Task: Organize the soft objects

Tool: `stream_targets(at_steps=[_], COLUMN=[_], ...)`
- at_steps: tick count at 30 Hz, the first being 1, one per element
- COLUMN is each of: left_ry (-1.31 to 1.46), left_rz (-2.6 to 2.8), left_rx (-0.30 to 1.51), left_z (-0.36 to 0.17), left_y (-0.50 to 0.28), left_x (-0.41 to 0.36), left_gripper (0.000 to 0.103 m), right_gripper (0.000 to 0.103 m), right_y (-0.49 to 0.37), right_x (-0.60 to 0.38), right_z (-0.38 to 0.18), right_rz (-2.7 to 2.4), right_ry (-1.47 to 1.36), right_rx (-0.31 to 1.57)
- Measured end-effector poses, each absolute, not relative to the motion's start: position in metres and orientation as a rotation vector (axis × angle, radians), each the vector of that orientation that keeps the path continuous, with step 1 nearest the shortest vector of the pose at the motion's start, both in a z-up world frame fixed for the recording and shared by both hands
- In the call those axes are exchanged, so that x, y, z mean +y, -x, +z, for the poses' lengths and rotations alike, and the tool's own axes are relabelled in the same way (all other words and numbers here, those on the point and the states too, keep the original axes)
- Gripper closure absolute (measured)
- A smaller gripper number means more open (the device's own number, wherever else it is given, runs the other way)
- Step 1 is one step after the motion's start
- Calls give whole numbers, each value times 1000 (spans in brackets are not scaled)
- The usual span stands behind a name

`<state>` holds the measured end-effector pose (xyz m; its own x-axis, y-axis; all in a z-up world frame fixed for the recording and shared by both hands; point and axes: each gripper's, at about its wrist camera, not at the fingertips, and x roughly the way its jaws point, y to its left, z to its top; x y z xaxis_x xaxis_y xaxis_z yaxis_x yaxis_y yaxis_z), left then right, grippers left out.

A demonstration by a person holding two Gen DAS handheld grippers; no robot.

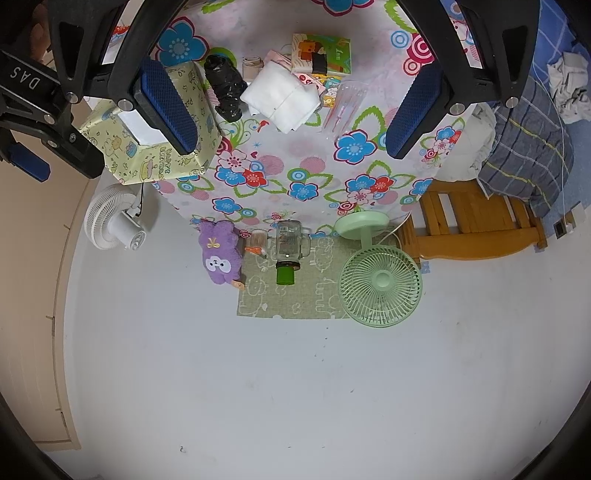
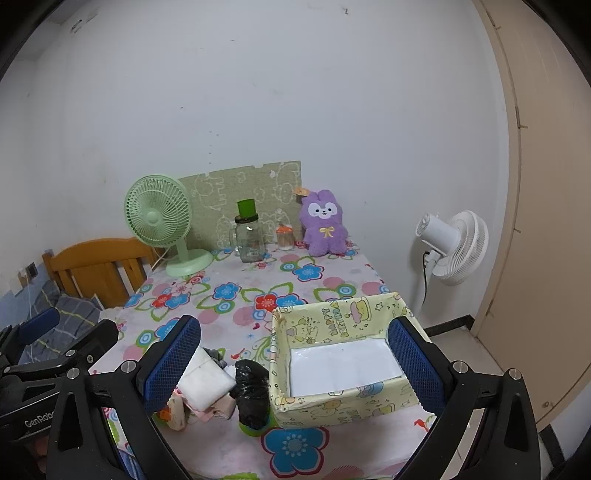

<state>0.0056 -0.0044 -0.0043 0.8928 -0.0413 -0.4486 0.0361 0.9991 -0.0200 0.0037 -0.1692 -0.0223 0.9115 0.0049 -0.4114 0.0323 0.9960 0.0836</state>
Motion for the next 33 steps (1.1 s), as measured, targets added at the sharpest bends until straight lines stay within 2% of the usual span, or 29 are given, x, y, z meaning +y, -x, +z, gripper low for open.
stream_targets(at_steps=[33], left_ry=[9], left_rz=[-42], left_rx=[464], left_z=[-6], left_y=[-6], left_x=[-3], left_gripper=[1], right_gripper=[3], right_y=[-4], right_x=[-168], right_z=[-22], right_rz=[-10], right_ry=[-87], right_rx=[429])
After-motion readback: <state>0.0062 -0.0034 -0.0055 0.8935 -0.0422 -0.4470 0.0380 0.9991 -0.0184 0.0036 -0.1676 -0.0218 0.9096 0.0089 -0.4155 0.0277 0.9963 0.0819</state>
